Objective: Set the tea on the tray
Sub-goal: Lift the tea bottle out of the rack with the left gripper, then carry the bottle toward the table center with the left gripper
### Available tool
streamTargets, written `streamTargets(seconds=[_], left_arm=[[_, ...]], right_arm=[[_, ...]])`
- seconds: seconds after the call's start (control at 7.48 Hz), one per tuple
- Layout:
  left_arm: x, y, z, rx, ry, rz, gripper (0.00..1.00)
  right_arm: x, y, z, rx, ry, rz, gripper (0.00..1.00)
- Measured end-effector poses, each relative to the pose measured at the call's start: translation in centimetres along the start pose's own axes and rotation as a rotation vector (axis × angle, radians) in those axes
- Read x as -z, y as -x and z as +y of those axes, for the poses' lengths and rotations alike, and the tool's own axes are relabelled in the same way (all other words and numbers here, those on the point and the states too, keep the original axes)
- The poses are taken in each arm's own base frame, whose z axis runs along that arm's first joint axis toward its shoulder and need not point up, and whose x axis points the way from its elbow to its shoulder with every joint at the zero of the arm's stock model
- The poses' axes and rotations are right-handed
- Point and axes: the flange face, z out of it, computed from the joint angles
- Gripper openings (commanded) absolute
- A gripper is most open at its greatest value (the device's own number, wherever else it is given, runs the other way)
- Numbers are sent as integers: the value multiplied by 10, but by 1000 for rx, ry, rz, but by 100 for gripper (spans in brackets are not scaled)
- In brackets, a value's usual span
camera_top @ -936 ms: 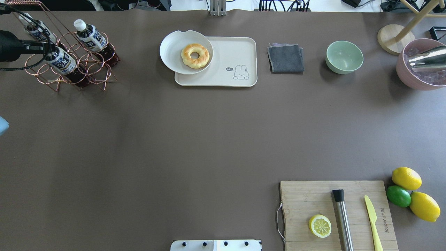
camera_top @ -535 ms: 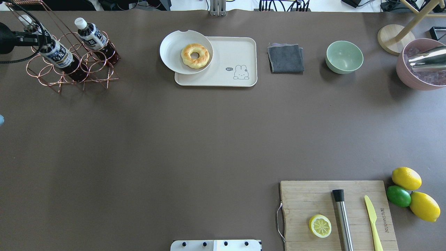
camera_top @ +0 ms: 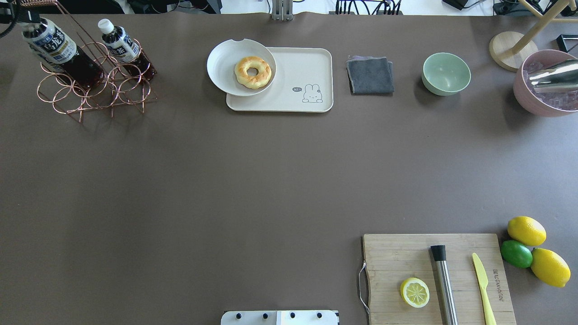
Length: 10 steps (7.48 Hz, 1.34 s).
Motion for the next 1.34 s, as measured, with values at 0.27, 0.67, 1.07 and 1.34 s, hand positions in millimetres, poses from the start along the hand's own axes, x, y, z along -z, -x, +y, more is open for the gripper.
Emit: streamTargets(seconds=[0.27,0.67,1.07,1.34], left_arm=[[37,-16,-14,-22,0,21,0],[67,-77,-8,-101,34,28,0],[24,-209,29,-159,67,36,0],[-11,-316,84,-166,82,63,0]], right_arm=[[0,0,0,0,1,0,100],[1,1,0,2,-1,0,100],[1,1,1,0,-2,-2,100],[1,1,-1,1,-2,-3,100]])
